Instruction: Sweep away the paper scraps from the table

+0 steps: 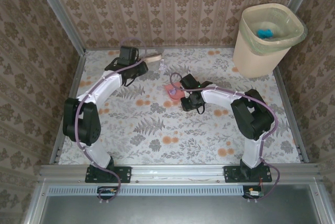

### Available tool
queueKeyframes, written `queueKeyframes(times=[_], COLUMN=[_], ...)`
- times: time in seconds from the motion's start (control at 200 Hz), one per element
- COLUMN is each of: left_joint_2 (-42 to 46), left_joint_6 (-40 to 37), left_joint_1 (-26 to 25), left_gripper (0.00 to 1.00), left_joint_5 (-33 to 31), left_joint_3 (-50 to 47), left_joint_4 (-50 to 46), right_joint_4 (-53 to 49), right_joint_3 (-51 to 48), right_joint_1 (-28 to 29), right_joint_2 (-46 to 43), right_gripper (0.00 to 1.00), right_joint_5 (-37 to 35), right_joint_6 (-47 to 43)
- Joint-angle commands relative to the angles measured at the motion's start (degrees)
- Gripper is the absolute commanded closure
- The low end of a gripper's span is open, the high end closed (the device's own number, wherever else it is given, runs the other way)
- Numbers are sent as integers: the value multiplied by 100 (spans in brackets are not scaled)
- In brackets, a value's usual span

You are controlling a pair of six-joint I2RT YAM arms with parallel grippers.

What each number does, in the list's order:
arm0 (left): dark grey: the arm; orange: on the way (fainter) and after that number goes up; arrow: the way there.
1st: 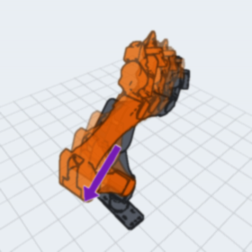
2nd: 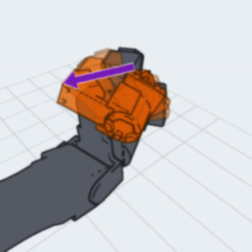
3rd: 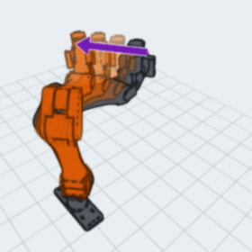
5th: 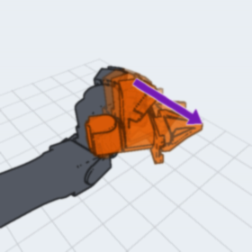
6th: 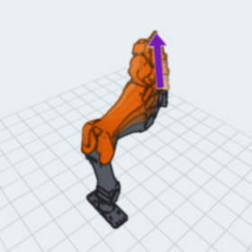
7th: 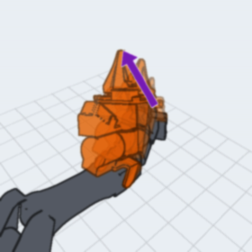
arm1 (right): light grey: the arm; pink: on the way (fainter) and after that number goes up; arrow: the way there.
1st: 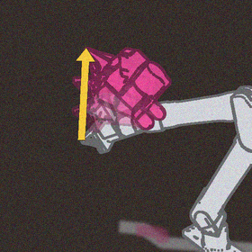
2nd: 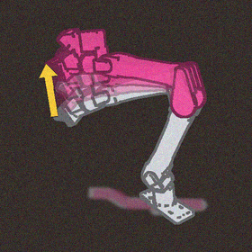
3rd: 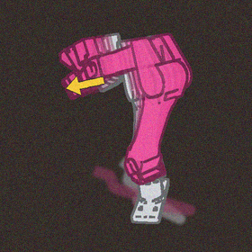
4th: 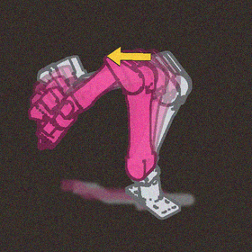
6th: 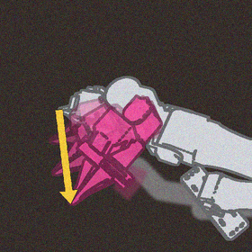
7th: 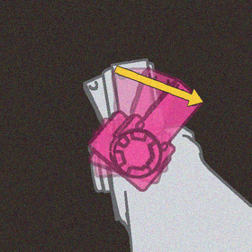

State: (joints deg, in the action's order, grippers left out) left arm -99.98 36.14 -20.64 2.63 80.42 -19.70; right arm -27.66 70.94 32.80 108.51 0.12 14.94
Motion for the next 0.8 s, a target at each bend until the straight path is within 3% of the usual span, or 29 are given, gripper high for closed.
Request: queueKeyframes(times=[0.0, 0.4, 0.795], left_joint_2=[-319, -776, -1146], left_joint_6=[97, -370, -1004], left_joint_1=[-57, -510, -1035], left_gripper=[100, 100, 100], left_joint_5=[133, 572, 1454], left_joint_3=[520, 1303, 2088], left_joint_4=[-40, -1262, -2084], right_joint_4=[-38, -108, -73], right_joint_3=[21, -79, -339], right_joint_1=[25, -64, -474], right_joint_2=[280, 129, -169], right_gripper=[100, 100, 100], right_joint_5=[166, 23, 177], right_joint_6=[2, 127, 357])
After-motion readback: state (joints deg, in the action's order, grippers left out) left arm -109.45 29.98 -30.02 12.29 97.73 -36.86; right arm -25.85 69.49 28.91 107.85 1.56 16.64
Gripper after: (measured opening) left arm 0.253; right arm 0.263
